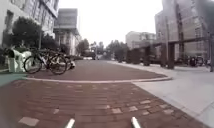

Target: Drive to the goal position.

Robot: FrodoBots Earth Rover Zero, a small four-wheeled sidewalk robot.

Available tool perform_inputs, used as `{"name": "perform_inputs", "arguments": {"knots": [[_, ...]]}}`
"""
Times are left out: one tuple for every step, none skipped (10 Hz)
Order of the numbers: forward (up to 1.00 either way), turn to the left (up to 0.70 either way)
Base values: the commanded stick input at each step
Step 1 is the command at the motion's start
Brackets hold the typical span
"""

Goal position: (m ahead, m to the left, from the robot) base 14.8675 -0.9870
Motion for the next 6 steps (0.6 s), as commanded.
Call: {"name": "perform_inputs", "arguments": {"knots": [[0.70,0.00],[0.70,-0.02],[0.70,-0.05],[0.70,-0.08],[0.70,-0.10],[0.70,-0.13]]}}
